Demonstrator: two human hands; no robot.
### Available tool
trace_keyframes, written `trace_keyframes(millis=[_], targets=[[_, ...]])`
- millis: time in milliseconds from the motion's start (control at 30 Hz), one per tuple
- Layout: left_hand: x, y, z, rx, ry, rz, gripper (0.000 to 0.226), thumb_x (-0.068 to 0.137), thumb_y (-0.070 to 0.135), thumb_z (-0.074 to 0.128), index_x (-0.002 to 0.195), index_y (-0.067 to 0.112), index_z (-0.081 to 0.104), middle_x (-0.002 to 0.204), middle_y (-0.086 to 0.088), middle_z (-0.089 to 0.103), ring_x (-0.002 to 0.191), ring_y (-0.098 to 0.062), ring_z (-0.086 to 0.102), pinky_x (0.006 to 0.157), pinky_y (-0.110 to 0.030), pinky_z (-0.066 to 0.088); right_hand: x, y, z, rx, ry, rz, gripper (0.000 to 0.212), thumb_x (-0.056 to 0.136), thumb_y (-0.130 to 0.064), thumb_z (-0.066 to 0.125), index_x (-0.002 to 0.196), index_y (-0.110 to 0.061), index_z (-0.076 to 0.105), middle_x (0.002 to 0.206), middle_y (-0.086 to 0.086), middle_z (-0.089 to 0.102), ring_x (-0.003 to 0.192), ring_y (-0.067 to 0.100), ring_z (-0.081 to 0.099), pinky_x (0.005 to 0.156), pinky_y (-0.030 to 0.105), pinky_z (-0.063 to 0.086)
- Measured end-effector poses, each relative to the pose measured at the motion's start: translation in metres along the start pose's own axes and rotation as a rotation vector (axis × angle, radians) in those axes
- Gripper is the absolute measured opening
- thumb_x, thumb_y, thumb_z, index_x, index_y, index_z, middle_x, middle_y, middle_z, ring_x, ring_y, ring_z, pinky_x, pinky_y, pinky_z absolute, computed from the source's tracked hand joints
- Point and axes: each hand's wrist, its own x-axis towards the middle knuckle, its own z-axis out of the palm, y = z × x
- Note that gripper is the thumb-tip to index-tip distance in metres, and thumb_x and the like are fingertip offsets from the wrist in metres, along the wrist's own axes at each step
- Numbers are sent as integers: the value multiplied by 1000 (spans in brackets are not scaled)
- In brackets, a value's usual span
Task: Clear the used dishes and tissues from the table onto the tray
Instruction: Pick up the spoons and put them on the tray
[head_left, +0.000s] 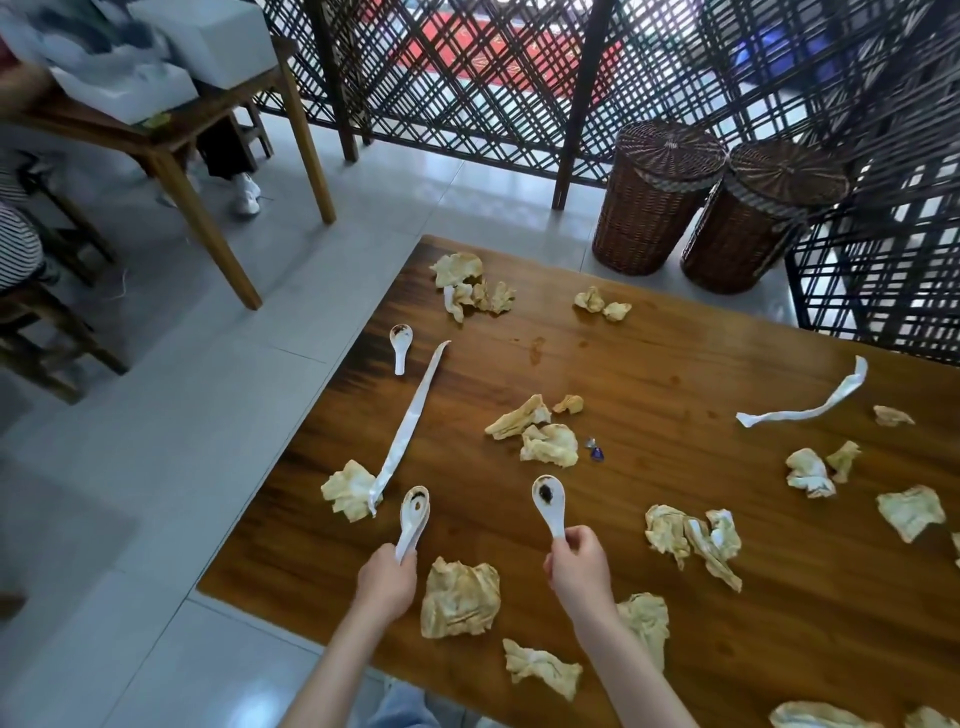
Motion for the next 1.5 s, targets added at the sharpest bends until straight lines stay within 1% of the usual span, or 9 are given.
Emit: trace_keyframes(millis=[133,267,400,567,767,933,1167,1367,1500], targets=[[5,-3,2,-34,-18,-7,34,100,32,36,101,7,59,85,-3,58,72,-16,53,56,-25,39,4,-3,1,5,-11,-12,13,97,-16,41,90,-18,51,73,5,56,59,13,49,49,24,40],[7,-5,3,-112,3,-71,34,101,28,31,102,12,61,96,-2,59,86,-16,53,72,-26,40,7,-3,1,4,-24,-16,12,97,-16,41,93,-17,52,75,5,57,60,12,49,51,24,40],[6,-4,0,-182,52,-46,32,101,25,31,99,13,60,80,0,57,69,-12,52,54,-23,37,13,-4,3,-3,-26,-16,13,97,-15,40,93,-16,53,76,6,57,61,13,49,50,23,40],[8,8,-16,-327,48,7,30,101,25,32,88,15,57,64,-2,50,56,-13,45,50,-25,35,24,-16,17,-17,-4,-14,10,96,-16,44,96,-14,54,80,6,59,63,13,51,53,24,42],[26,25,-51,-361,91,94,30,101,29,34,89,12,56,71,-6,52,57,-11,46,46,-18,35,40,-50,55,28,0,-8,12,93,-20,50,98,-14,60,78,0,60,60,10,51,46,20,37],[60,36,-86,-333,83,151,31,101,28,34,90,11,57,76,-4,56,63,-12,53,45,-13,38,58,-83,105,98,55,-6,16,89,-21,61,104,-15,65,80,-10,57,69,3,52,52,15,38],[120,46,-127,-274,27,229,31,101,32,33,86,18,56,64,2,50,55,-9,45,47,-18,34,90,-138,167,171,145,-4,13,80,-22,73,92,-16,72,73,-15,59,70,1,54,57,13,41],[168,50,-154,-233,-6,243,31,101,31,31,84,18,55,62,2,47,51,-8,41,37,-14,29,117,-182,211,192,195,15,11,79,-24,74,79,-20,65,75,-8,61,66,4,55,50,13,38],[190,52,-168,-217,-20,252,31,101,29,31,84,18,55,61,1,46,51,-8,40,40,-17,29,133,-195,231,211,216,46,17,78,-25,75,69,-22,61,70,-10,59,65,5,54,53,15,38]])
